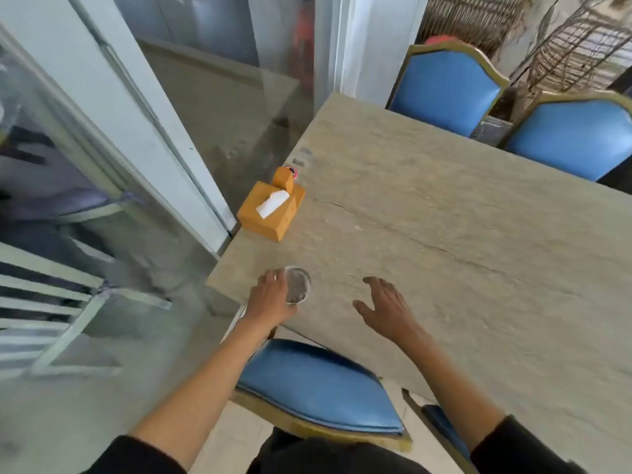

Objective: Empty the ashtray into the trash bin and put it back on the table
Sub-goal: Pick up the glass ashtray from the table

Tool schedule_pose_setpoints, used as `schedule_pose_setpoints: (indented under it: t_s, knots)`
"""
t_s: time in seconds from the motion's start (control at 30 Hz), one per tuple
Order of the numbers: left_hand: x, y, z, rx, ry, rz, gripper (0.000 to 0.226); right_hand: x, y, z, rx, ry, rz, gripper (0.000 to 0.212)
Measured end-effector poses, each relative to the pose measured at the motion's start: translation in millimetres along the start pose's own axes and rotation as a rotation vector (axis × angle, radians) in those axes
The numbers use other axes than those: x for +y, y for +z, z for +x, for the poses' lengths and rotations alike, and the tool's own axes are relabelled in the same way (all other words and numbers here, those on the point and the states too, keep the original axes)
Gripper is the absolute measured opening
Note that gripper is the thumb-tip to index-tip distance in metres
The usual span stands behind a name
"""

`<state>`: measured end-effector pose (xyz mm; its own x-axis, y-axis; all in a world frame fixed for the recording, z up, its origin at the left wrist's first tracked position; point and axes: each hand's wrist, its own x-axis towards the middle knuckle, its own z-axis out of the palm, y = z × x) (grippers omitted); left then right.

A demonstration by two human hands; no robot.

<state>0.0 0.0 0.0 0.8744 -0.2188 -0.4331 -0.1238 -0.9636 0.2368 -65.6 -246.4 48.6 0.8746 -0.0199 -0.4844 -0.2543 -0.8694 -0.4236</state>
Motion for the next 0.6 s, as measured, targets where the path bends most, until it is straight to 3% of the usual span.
schedule_pose_setpoints:
  t_s: [0.3, 0.6]
  knots:
    - [-6, 18, 48, -0.081, 0.038, -0.031, 0.123, 9, 20, 8, -0.013, 0.148, 0.060, 0.059]
    - [-10, 30, 64, -0.054, 0.067, -0.024, 0.112, 39, 28, -16, 0.021, 0.306, 0.157, 0.057]
